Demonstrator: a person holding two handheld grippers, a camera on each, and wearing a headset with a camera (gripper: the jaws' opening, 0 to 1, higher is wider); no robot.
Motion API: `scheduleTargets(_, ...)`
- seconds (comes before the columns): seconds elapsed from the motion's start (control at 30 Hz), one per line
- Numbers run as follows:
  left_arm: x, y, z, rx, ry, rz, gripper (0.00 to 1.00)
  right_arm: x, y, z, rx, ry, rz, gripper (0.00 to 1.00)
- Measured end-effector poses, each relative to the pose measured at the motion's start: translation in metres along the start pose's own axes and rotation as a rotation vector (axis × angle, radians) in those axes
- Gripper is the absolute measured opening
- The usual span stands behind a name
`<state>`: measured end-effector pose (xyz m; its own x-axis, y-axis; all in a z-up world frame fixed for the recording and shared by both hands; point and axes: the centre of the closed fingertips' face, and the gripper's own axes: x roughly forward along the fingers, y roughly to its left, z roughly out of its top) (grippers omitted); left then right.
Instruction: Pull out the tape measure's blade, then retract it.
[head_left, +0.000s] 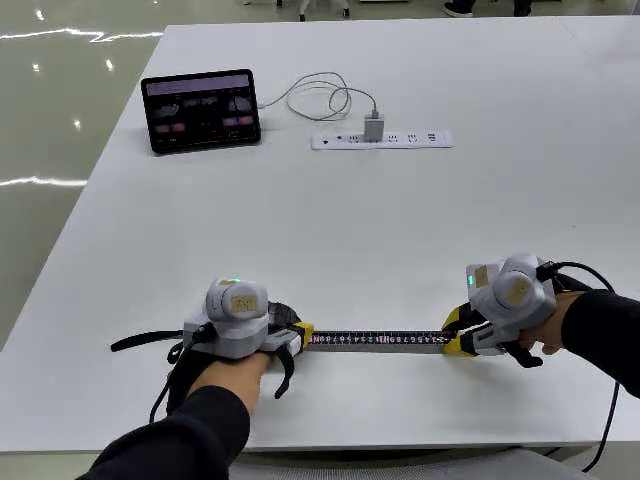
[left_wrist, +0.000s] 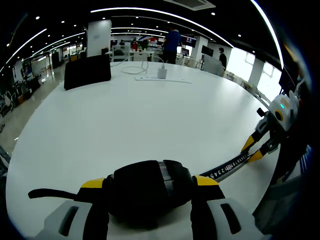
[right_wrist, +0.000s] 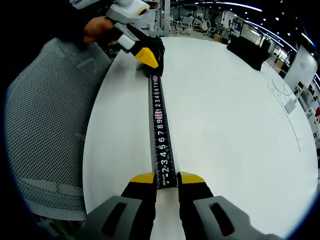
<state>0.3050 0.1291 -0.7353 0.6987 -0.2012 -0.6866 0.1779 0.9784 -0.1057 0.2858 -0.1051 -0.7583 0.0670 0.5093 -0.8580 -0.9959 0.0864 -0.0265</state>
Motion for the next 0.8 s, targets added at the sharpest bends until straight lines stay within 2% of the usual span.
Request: scheduleTargets(0.8, -0.0006, -0.0001, 0.0001, -0.002, -0.001, -0.003, 0.63, 0.0066, 0.0000, 0.0092, -0.003, -0.015, 0.007, 0.12)
